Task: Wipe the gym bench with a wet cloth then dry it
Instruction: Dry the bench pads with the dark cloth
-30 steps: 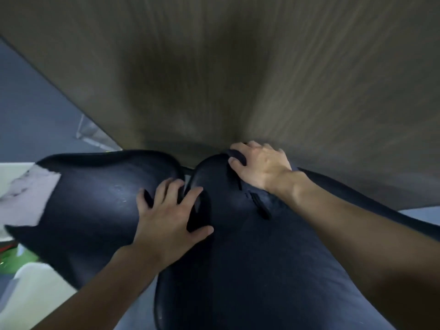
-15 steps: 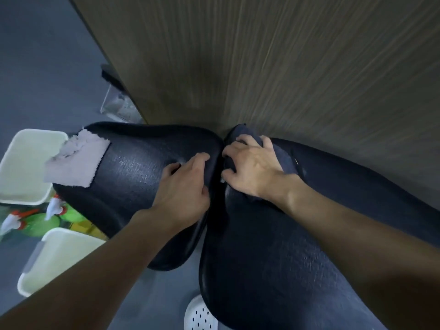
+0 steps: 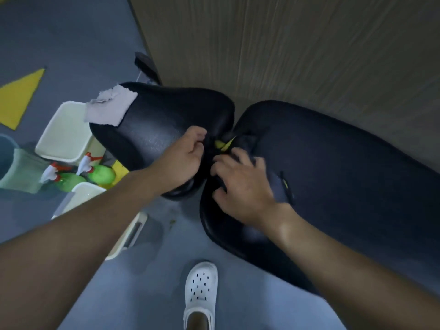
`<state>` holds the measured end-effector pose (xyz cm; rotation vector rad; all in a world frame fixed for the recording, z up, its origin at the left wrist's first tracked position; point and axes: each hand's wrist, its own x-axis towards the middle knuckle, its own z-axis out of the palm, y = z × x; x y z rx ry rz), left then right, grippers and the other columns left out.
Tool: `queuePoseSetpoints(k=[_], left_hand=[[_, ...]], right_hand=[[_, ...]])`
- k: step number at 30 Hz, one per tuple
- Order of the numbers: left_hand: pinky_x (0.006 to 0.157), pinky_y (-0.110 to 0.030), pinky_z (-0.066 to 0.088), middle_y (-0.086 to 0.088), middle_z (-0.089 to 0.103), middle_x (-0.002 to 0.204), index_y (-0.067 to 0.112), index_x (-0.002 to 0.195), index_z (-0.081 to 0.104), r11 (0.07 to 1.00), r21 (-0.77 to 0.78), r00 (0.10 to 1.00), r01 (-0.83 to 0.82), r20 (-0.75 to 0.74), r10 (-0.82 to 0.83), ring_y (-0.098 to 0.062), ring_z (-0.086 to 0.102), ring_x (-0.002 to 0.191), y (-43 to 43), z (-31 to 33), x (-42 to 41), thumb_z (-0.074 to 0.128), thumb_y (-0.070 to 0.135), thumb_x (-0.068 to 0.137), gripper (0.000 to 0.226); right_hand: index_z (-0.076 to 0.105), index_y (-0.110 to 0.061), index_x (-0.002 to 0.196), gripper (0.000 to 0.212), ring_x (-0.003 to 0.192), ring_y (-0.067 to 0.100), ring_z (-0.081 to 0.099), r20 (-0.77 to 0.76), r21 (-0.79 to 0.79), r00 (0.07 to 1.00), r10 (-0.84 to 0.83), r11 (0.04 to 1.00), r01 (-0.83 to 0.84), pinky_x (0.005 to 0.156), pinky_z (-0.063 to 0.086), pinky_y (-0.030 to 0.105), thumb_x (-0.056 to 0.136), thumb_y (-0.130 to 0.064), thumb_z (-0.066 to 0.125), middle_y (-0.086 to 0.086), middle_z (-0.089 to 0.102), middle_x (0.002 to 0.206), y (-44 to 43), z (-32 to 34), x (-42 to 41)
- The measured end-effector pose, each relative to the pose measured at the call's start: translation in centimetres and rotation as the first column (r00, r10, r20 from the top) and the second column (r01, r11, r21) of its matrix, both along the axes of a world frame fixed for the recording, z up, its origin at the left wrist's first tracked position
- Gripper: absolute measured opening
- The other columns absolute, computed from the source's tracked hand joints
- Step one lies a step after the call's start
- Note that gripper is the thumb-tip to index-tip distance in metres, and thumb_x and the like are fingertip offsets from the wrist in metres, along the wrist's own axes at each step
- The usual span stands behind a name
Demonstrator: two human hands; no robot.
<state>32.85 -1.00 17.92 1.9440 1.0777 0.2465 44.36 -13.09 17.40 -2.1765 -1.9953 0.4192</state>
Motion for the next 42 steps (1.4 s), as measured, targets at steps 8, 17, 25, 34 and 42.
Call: queuePoseSetpoints(k=[8,17,25,34,42], left_hand=[[0.105,-0.026,0.035,0.004,0.060,0.122,0.027,0.120,0.055,0.998,-0.068,0.999,-0.009,-0.040,0.006,-0.013,0.052,0.117,-6.0,0.6,-1.9,0.037,0.030,0.103,0.026],[0.094,-0.025,0.033,0.007,0.059,0.116,0.028,0.126,0.056,0.999,0.028,0.991,0.023,-0.135,-0.019,-0.012,0.053,0.110,-11.8,0.1,0.3,0.035,0.035,0.104,0.031],[0.093,-0.027,0.029,0.011,0.055,0.119,0.031,0.131,0.051,0.988,0.032,0.968,0.149,-0.210,-0.139,-0.011,0.047,0.112,-17.4,1.2,4.9,0.029,0.040,0.104,0.036],[0.101,-0.032,0.031,0.009,0.050,0.127,0.030,0.136,0.043,0.957,-0.008,0.929,0.291,-0.234,-0.285,-0.012,0.045,0.115,-26.1,2.1,13.3,0.025,0.043,0.104,0.039],[0.117,-0.050,0.020,0.007,0.044,0.141,0.032,0.139,0.040,0.924,-0.022,0.896,0.382,-0.238,-0.376,-0.017,0.039,0.132,-35.0,2.3,24.1,0.024,0.043,0.104,0.040]], right_hand=[[0.061,-0.030,0.123,0.039,0.141,0.026,0.022,0.141,-0.068,0.927,0.346,0.938,-0.340,0.102,0.024,0.060,0.095,-0.042,0.037,-0.012,0.044,0.147,-8.8,-0.7,-4.8],[0.020,-0.038,0.154,0.062,0.149,0.030,-0.010,0.398,-0.268,0.815,0.421,0.903,-0.336,0.104,0.011,0.076,0.098,-0.033,0.046,-0.009,-0.011,0.164,-15.6,-0.6,-3.6],[0.010,-0.036,0.157,0.066,0.150,0.032,-0.011,0.424,-0.281,0.799,0.427,0.901,-0.332,0.107,0.011,0.076,0.101,-0.026,0.044,-0.007,-0.016,0.165,-22.5,-0.4,0.9],[0.013,-0.042,0.156,0.074,0.151,0.033,-0.009,0.404,-0.231,0.854,0.326,0.940,-0.250,0.107,0.012,0.075,0.096,-0.029,0.055,-0.006,-0.011,0.166,-33.9,-1.9,11.2],[0.008,-0.045,0.154,0.095,0.150,0.036,-0.006,0.379,-0.229,0.913,0.148,0.971,-0.063,0.108,0.016,0.070,0.084,-0.022,0.069,-0.001,-0.003,0.165,-44.1,-1.5,21.6]])
